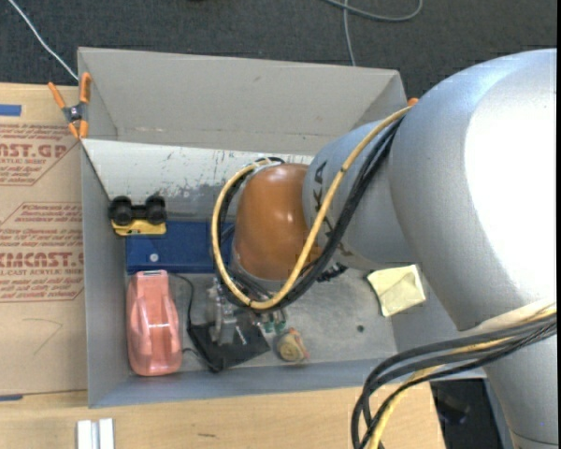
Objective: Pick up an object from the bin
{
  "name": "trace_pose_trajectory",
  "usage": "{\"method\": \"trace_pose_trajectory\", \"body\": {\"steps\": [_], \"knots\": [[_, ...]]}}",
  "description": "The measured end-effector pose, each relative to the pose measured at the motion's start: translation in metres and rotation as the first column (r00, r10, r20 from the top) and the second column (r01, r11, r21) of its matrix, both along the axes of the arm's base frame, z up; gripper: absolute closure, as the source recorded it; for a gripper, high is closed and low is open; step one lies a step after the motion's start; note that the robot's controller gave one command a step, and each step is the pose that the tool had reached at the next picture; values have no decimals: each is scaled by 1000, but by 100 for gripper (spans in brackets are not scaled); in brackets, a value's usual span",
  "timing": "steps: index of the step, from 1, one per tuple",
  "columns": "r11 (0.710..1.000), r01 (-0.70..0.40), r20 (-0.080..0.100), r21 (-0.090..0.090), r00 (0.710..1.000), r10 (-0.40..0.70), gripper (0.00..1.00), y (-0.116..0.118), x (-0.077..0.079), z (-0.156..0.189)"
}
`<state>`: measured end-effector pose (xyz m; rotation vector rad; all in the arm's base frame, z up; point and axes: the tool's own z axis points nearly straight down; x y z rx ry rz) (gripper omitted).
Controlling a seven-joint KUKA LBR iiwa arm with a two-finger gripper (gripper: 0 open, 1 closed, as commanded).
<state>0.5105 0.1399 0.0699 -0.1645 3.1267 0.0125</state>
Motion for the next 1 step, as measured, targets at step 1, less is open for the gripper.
{"method": "trace_pose_trajectory", "body": {"steps": [1], "knots": [[1000,0,0,0,1000,0,100,0,0,0]]}}
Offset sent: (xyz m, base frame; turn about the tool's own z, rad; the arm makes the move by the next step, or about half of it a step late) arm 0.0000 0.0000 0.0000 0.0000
